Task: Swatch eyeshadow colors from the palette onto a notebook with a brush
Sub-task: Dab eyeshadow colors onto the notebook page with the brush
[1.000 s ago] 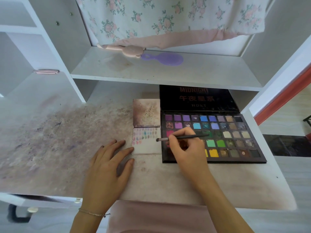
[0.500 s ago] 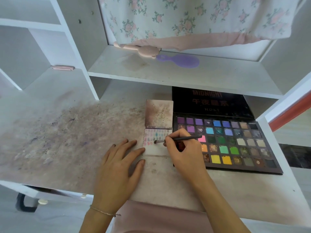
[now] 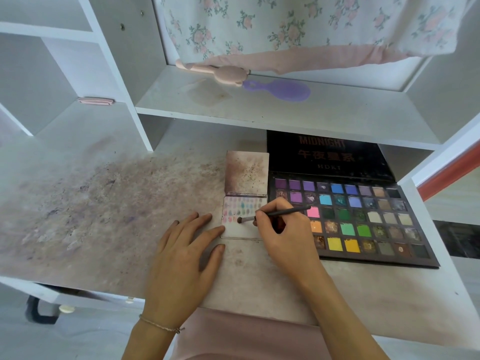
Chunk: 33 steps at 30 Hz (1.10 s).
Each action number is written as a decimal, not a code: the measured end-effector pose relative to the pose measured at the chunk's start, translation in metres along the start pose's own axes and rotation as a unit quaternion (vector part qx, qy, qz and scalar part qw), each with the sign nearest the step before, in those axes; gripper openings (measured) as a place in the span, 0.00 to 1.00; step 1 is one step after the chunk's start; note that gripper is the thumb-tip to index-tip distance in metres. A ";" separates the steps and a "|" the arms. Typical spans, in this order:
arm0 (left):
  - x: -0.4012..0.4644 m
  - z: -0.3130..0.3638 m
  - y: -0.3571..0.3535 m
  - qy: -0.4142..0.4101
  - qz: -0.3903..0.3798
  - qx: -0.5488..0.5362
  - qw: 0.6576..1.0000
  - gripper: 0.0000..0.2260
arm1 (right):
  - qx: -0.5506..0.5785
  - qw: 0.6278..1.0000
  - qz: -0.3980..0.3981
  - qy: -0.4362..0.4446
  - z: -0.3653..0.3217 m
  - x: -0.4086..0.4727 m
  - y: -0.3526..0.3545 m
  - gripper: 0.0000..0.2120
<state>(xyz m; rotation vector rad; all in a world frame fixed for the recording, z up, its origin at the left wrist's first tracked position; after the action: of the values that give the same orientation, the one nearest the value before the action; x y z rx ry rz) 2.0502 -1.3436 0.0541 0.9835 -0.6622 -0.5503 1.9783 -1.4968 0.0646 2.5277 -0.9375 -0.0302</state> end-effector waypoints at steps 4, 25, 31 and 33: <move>0.001 0.001 0.000 -0.003 0.001 0.004 1.000 0.18 | -0.006 1.000 0.004 0.007 -0.002 0.000 0.000 0.11; 0.001 0.002 0.001 -0.009 0.008 0.004 1.000 0.18 | -0.012 1.000 0.003 0.012 -0.002 0.001 -0.001 0.06; 0.001 0.001 0.000 -0.005 0.005 0.001 1.000 0.18 | -0.021 1.000 -0.001 0.018 -0.003 0.000 -0.001 0.10; 0.001 0.002 0.000 -0.004 0.006 0.000 1.000 0.18 | -0.015 0.999 0.017 0.039 -0.005 0.000 0.001 0.08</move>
<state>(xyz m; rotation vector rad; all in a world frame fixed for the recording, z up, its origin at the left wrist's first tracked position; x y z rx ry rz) 2.0498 -1.3453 0.0546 0.9778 -0.6753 -0.5446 1.9788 -1.4950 0.0697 2.4663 -0.9429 0.0632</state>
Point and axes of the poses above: each hand's wrist, its own x-axis towards the middle knuckle, its own y-axis out of the back of the hand, z = x × y, the point moved 7 cm from there along x, towards the middle knuckle, and after that the axes turned 2 degrees about x, right-handed, at the moved point
